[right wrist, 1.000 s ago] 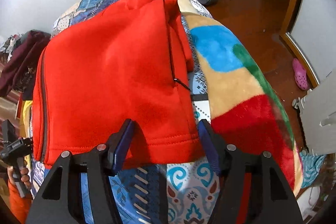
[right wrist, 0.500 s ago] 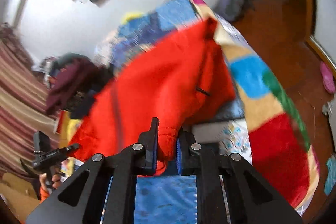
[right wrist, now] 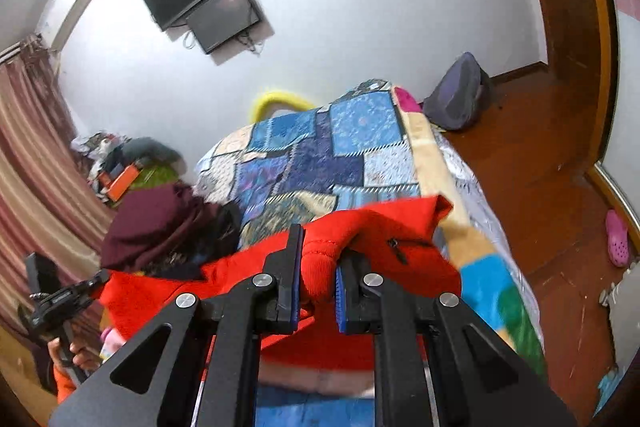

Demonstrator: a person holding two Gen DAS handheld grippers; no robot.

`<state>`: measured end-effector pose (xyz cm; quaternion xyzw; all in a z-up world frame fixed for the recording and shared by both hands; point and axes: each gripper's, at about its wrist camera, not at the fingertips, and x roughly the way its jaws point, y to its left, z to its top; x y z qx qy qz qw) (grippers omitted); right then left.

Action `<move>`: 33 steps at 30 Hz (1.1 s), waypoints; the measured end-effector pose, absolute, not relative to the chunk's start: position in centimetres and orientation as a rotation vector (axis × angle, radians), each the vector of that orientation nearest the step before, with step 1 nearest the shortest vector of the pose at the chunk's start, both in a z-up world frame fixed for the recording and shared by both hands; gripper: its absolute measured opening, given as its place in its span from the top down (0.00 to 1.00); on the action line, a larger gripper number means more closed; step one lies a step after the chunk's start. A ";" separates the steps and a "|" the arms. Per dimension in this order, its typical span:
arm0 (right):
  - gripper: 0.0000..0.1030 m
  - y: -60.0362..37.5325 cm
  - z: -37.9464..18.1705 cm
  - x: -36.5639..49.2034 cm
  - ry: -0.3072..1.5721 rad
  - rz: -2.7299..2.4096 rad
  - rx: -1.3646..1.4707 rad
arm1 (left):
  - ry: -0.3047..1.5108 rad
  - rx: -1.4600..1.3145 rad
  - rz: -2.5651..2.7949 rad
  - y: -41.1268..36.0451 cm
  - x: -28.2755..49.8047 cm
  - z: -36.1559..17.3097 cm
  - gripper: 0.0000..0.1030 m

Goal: Fold large clothes

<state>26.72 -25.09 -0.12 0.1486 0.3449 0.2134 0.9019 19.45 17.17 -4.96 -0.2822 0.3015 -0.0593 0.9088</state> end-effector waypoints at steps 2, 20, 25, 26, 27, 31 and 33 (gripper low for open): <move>0.89 -25.0 -0.9 29.1 0.736 0.413 0.317 | 0.642 -0.582 -0.088 17.9 21.7 -6.1 0.96; 0.76 -25.8 -8.3 38.9 0.964 0.263 0.432 | 0.856 -0.447 0.074 18.7 30.8 -14.0 0.62; 0.54 -24.6 -5.7 36.9 0.931 0.266 0.316 | 0.782 -0.402 0.047 17.2 28.6 -10.7 0.47; 0.45 -24.1 -4.8 36.1 0.900 0.256 0.262 | 0.770 -0.395 0.043 17.0 28.2 -10.2 0.46; 0.42 -23.8 -4.4 35.6 0.879 0.255 0.229 | 0.756 -0.389 0.039 16.7 27.8 -9.6 0.43; 0.37 -22.3 -2.6 32.5 0.826 0.323 0.088 | 0.736 -0.333 0.030 15.3 26.6 -8.4 0.40; 0.31 -21.7 -2.7 31.6 0.842 0.355 0.056 | 0.745 -0.298 0.030 14.5 26.2 -8.4 0.40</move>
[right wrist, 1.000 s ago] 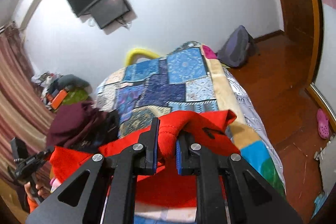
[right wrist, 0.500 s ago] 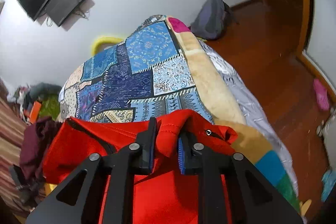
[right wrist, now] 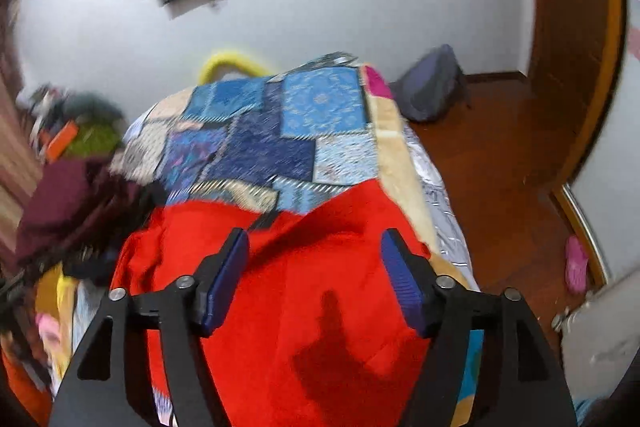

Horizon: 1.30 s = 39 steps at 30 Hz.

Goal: Fold large clothes
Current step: 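Lay the folded jacket down and open both grippers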

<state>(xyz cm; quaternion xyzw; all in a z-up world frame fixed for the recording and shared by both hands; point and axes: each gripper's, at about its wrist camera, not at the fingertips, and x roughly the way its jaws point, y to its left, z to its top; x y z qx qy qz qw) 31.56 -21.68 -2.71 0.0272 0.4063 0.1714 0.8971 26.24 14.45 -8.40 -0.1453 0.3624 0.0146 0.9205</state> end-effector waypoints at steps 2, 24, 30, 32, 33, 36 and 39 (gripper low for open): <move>0.30 -21.0 -3.1 30.7 0.854 0.378 0.019 | 0.759 -0.270 0.018 13.5 25.9 -8.7 0.40; 0.30 -15.5 -12.8 32.3 1.101 0.466 -0.139 | 1.089 -0.230 -0.153 7.2 29.8 -20.1 0.39; 0.30 -13.5 -13.7 36.3 1.135 0.452 -0.189 | 1.095 -0.198 -0.150 7.3 34.6 -21.3 0.33; 0.30 -13.2 -13.7 37.6 1.139 0.442 -0.173 | 1.090 -0.179 -0.115 7.8 36.5 -21.1 0.33; 0.30 -13.3 -13.6 38.3 1.137 0.434 -0.156 | 1.083 -0.174 -0.091 8.2 37.4 -20.9 0.33; 0.30 -13.8 -13.0 39.7 1.114 0.382 -0.096 | 1.042 -0.196 -0.002 9.6 39.9 -19.8 0.33; 0.30 -14.9 -12.6 40.6 1.094 0.320 -0.016 | 1.001 -0.282 0.053 11.0 40.8 -18.7 0.33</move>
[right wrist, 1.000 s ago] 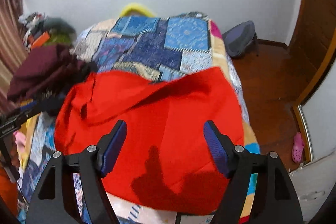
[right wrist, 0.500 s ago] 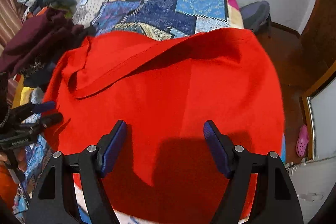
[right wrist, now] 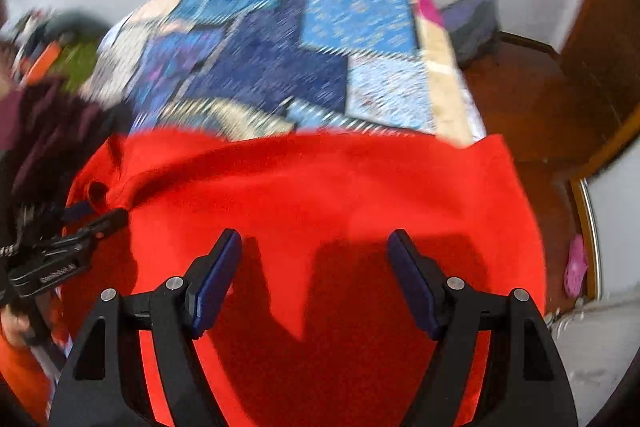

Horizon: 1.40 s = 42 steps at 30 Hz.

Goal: Fold large clothes
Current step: 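Lay the folded jacket down and open both grippers, then grasp the red jacket bundle's edge with the left gripper and lift it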

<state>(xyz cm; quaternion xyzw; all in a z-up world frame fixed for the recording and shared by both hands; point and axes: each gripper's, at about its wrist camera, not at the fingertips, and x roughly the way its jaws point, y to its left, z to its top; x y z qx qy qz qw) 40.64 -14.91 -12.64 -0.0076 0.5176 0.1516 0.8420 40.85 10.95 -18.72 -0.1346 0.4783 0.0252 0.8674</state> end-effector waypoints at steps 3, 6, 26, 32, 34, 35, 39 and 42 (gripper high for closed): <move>0.30 -15.9 -12.5 40.2 1.098 0.332 0.052 | 0.974 -0.326 0.042 11.3 40.6 -17.9 0.33; 0.30 -16.2 -12.5 39.1 1.117 0.350 0.054 | 0.997 -0.296 0.022 10.5 39.6 -18.1 0.33; 0.28 -17.1 -12.6 27.5 1.107 0.398 -0.069 | 1.147 -0.323 -0.022 10.7 25.9 -20.9 0.33; 0.28 -17.4 -11.8 26.2 1.095 0.386 -0.070 | 1.094 -0.465 0.050 14.7 22.0 -19.3 0.33; 0.28 -17.5 -11.2 26.0 1.076 0.386 -0.056 | 1.075 -0.545 0.083 16.3 20.9 -19.2 0.33; 0.28 -17.5 -10.8 26.1 1.065 0.388 -0.046 | 1.069 -0.598 0.096 17.1 20.4 -19.4 0.32; 0.28 -17.0 -10.3 26.1 1.035 0.385 -0.027 | 1.079 -0.786 0.089 18.7 19.0 -21.2 0.32; 0.28 -16.4 -10.8 26.2 1.043 0.391 -0.029 | 1.101 -0.942 0.034 18.8 18.4 -23.2 0.32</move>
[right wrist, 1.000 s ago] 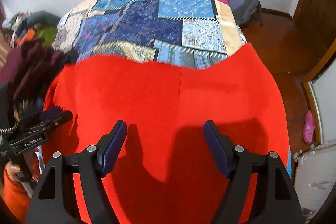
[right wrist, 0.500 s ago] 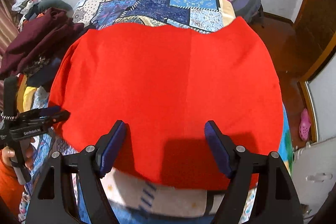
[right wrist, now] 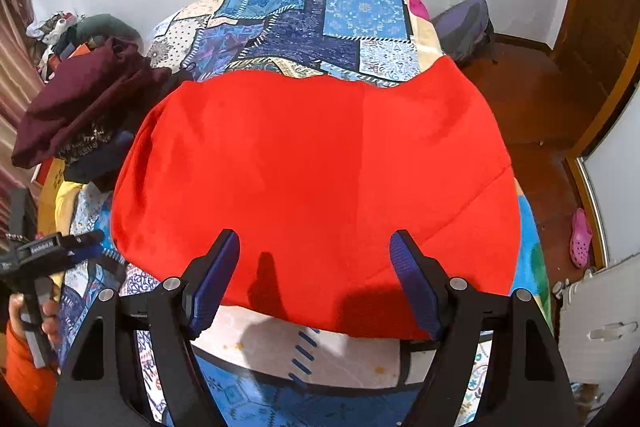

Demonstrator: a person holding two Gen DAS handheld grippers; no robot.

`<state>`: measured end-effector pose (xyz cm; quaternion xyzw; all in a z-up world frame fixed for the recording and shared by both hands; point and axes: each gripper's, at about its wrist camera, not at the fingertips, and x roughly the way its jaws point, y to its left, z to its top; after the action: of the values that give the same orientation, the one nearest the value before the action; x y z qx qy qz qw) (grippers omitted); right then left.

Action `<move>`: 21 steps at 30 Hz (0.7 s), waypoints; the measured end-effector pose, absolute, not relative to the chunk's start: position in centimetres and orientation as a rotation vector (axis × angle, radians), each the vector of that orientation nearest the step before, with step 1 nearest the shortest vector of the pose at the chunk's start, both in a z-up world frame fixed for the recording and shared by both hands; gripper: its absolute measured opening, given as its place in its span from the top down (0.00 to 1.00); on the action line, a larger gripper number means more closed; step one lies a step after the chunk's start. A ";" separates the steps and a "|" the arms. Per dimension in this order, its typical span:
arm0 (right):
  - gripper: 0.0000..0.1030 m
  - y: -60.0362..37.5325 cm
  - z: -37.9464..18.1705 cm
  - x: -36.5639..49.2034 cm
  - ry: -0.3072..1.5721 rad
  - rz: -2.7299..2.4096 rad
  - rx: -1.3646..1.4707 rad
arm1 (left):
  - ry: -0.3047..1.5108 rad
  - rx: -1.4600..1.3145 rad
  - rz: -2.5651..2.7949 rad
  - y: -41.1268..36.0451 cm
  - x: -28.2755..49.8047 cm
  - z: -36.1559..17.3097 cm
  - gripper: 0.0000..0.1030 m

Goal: Fold large clothes
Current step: 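Grasp the red jacket bundle's edge with the left gripper and lift it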

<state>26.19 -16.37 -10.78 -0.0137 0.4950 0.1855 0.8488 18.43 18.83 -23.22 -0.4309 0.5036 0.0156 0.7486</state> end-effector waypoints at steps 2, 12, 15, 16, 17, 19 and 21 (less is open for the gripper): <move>0.28 -15.8 -11.7 26.4 1.065 0.393 -0.042 | 1.117 -1.042 -0.013 18.5 18.2 -24.7 0.32; 0.21 -15.5 -13.9 26.3 1.092 0.403 -0.063 | 0.966 -1.302 -0.054 19.1 20.7 -26.8 0.15; 0.19 -15.4 -14.2 26.5 1.097 0.407 -0.050 | 0.919 -1.297 -0.028 18.7 22.0 -26.9 0.15; 0.18 -15.3 -14.4 26.6 1.099 0.407 -0.050 | 0.909 -1.282 -0.005 18.5 22.5 -26.9 0.15; 0.18 -15.2 -14.5 26.6 1.100 0.406 -0.052 | 0.906 -1.261 0.014 18.2 23.0 -26.7 0.15; 0.17 -15.1 -14.5 26.7 1.101 0.405 -0.051 | 0.912 -1.188 0.072 17.5 24.3 -26.2 0.15; 0.16 -15.0 -14.5 26.7 1.102 0.405 -0.053 | 0.920 -1.084 0.136 16.5 25.5 -25.4 0.16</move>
<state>26.70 -14.99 -14.47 -0.0248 0.5200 0.1912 0.8322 25.52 16.45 -25.36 -0.4972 0.4217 0.0625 0.7557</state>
